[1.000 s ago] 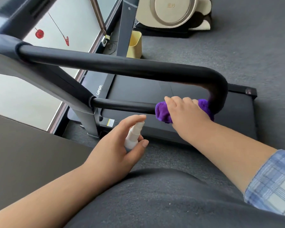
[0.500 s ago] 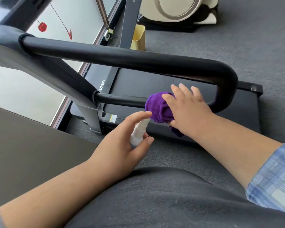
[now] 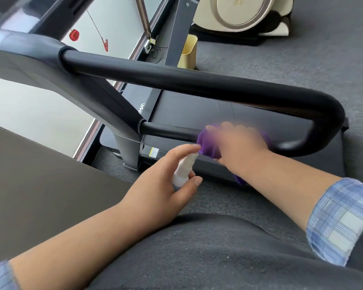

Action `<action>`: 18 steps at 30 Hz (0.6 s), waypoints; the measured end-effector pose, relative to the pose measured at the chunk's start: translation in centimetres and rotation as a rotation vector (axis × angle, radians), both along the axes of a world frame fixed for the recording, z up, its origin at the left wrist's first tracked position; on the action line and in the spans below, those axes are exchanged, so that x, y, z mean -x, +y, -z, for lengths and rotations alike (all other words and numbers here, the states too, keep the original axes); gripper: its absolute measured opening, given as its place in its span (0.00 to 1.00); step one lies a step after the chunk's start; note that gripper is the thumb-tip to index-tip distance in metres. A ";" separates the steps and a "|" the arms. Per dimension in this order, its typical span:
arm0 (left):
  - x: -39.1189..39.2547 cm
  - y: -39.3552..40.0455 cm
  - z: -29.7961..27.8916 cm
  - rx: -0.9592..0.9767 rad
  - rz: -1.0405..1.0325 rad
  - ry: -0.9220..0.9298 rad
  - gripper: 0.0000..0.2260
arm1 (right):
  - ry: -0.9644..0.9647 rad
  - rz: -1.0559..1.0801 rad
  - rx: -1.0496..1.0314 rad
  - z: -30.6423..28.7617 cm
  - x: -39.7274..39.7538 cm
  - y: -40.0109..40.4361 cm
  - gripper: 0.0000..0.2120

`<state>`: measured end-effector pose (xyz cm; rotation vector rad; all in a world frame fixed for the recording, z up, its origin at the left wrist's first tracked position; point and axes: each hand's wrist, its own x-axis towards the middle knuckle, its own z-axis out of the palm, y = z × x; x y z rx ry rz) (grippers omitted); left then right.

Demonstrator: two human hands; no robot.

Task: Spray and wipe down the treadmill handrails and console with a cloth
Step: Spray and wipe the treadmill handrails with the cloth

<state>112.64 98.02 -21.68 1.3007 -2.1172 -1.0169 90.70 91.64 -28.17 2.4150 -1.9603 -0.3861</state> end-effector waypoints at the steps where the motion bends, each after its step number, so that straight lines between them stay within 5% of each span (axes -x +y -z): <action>1: -0.7 -0.3 -0.1 -0.007 -0.006 -0.004 0.27 | -0.003 -0.009 -0.004 0.1 -0.6 -0.4 0.39; 18: -12.0 -6.7 1.3 -0.048 0.104 -0.140 0.26 | -0.161 0.122 -0.056 2.5 -18.0 -9.6 0.20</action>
